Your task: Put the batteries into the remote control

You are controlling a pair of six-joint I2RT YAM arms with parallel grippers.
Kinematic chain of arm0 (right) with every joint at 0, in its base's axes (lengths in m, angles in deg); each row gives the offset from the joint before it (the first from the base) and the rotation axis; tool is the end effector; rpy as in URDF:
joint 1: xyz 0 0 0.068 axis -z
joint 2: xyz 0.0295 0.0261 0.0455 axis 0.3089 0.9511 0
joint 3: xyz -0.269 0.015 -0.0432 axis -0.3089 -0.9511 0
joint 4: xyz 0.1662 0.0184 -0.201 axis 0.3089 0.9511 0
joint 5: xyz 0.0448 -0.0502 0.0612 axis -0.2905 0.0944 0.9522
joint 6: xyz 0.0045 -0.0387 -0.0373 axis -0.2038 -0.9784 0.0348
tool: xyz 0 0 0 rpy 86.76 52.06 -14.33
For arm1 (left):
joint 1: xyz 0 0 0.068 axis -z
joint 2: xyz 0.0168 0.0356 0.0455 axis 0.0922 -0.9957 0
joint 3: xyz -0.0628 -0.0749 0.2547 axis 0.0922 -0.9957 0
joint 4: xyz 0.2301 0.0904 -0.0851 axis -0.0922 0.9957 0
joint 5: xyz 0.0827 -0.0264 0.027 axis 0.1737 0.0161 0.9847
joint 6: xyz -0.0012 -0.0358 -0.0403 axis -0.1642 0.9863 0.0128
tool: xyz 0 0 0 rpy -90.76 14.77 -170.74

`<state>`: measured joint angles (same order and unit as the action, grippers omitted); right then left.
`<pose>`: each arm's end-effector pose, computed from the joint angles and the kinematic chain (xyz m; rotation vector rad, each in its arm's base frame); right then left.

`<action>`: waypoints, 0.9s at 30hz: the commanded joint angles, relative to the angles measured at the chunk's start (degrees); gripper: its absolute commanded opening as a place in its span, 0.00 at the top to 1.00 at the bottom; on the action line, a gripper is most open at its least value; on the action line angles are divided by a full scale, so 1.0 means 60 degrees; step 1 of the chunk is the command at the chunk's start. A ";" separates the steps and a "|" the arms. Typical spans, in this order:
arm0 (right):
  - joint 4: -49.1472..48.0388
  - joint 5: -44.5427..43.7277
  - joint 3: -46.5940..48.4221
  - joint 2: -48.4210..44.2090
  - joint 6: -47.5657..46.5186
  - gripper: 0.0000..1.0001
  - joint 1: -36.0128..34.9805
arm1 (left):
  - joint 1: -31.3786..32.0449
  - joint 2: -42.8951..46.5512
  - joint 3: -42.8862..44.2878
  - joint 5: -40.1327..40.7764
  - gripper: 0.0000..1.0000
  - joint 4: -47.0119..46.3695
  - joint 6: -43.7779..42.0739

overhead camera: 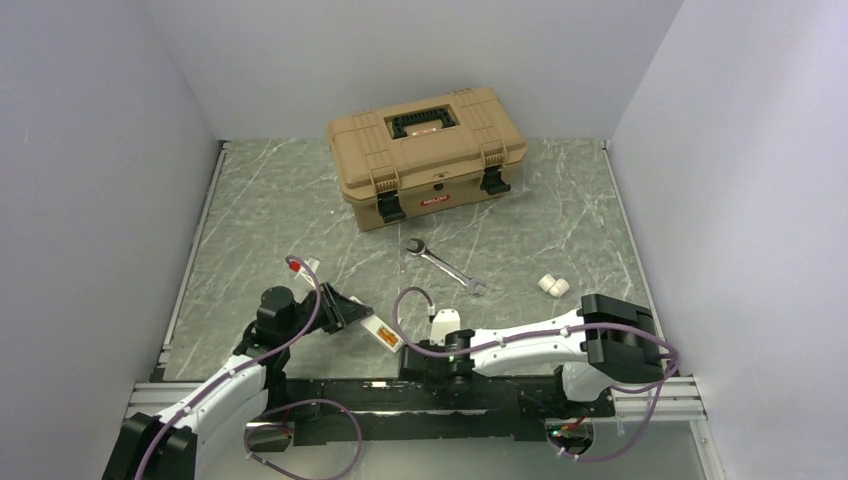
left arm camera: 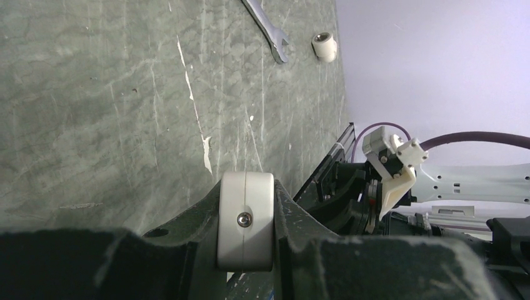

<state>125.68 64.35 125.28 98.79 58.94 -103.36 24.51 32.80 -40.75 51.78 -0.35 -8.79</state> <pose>0.0325 0.2575 0.1591 -0.1158 2.7856 0.1442 0.1310 -0.0668 0.1415 -0.2194 2.0868 -1.4127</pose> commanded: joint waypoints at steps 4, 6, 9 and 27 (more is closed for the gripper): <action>0.1178 -0.1056 -0.0404 0.0169 0.0072 0.68 0.0401 | 0.0033 -0.0137 -0.0706 -0.0068 0.98 -0.0603 -0.0115; 0.1296 -0.1101 -0.0289 0.0276 -0.0017 0.69 0.0409 | 0.0026 -0.0145 -0.0669 -0.0068 0.98 -0.0580 -0.0145; 0.1263 -0.1099 -0.0249 0.0273 -0.0096 0.69 0.0408 | 0.0033 -0.0215 -0.0604 -0.0062 0.98 -0.0590 -0.0179; 0.1347 -0.0505 -0.0403 -0.0179 -0.0192 0.61 0.0301 | 0.0026 -0.0151 -0.0616 -0.0050 0.98 -0.0561 -0.0146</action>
<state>129.28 61.51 124.12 98.64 58.22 -101.45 24.51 31.12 -40.75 51.76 -0.87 -8.98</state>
